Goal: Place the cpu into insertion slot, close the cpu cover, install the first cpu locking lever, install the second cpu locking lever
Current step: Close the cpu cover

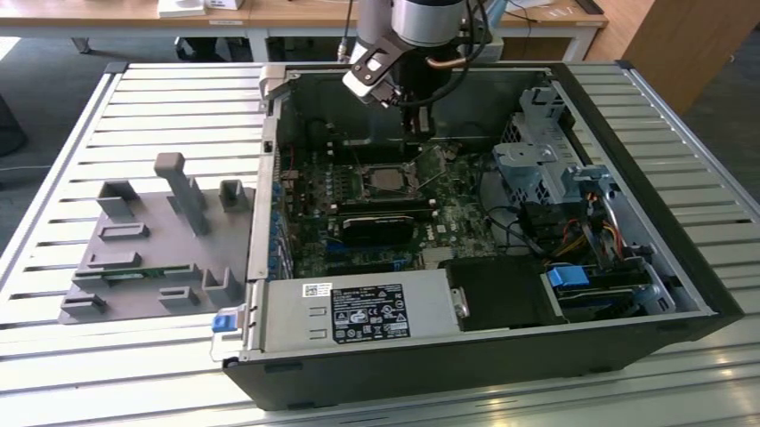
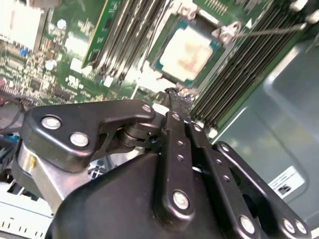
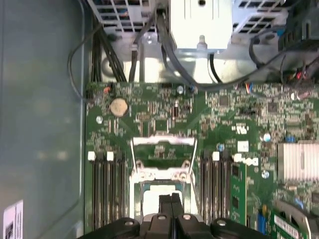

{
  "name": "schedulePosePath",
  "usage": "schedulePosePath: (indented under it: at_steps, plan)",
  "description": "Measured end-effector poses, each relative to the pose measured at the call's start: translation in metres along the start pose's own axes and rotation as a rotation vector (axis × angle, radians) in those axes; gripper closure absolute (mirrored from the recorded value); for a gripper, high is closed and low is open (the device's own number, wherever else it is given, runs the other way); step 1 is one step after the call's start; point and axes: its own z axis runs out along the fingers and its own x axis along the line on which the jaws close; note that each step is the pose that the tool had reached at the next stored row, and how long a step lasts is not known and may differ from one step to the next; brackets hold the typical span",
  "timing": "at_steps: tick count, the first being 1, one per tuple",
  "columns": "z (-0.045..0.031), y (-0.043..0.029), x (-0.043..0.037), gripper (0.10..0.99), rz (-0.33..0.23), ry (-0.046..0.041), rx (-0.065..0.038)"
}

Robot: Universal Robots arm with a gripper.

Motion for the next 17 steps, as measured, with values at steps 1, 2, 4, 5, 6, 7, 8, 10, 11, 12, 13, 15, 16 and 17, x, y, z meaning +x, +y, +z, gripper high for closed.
schedulePosePath:
  at_steps: [1,2,4,5,6,7,8,10,11,12,13,15,16,17]
  plan:
    - [0.0000,0.0020,0.0000,0.969,0.000,0.0000,0.000]
    - [0.0001,0.0043,0.0001,0.969,0.000,0.0000,0.000]
    - [0.0002,0.0083,0.0002,0.969,0.000,-0.0001,0.000]
    - [0.0002,0.0106,0.0002,0.969,0.000,-0.0002,0.001]
    - [0.0003,0.0133,0.0003,0.969,0.000,-0.0002,0.001]
    - [0.0003,0.0156,0.0003,0.969,0.000,-0.0002,0.001]
    - [0.0004,0.0177,0.0004,0.969,0.000,-0.0001,0.001]
    - [0.0005,0.0219,0.0005,0.969,0.000,0.0000,0.001]
    - [0.0006,0.0241,0.0005,0.969,0.000,-0.0001,0.001]
    - [0.0006,0.0257,0.0005,0.969,0.000,-0.0001,0.001]
    - [0.0007,0.0272,0.0006,0.969,0.000,-0.0001,0.001]
    - [0.0007,0.0290,0.0006,0.969,0.000,0.0000,0.001]
    - [0.0008,0.0297,0.0006,0.969,0.000,-0.0001,0.001]
    - [0.0008,0.0307,0.0006,0.969,0.000,-0.0002,0.001]
